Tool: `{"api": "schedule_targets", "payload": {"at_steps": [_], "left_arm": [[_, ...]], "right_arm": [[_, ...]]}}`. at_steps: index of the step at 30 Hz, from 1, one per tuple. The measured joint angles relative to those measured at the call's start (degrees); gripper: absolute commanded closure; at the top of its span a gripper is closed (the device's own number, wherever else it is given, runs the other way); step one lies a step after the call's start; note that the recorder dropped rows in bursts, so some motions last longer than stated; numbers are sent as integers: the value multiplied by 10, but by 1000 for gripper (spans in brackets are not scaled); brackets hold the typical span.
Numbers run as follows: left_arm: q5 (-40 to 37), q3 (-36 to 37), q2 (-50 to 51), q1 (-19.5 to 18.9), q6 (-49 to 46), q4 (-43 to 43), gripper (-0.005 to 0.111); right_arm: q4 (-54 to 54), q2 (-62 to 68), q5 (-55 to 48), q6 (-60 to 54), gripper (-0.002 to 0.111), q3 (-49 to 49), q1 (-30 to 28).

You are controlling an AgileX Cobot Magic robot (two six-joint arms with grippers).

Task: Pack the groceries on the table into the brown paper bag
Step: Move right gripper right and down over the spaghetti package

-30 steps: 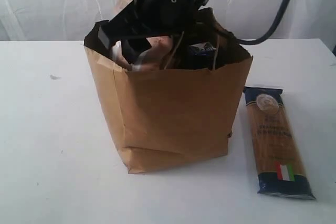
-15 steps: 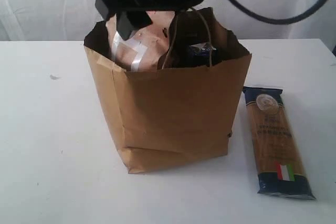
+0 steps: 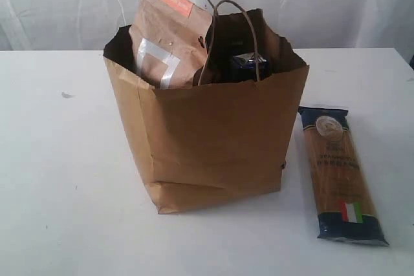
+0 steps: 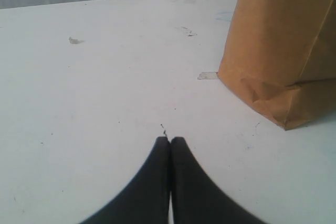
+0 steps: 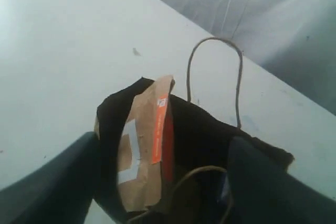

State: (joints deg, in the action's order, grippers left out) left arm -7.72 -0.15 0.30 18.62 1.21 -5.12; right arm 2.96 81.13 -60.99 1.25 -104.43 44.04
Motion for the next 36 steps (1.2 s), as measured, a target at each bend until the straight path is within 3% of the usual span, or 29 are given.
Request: {"api": "schedule_targets", "payload": {"at_steps": [17,30,36], "left_arm": [[0,0,0,0,0,0,107],[0,0,0,0,0,0,107],[0,0,0,0,0,0,107]], "right_arm": [[100,-130,-88,56,45,21,0],[172,-320,-91,182,45,336,0],[173,-349,-34,232,44,481,0]]}}
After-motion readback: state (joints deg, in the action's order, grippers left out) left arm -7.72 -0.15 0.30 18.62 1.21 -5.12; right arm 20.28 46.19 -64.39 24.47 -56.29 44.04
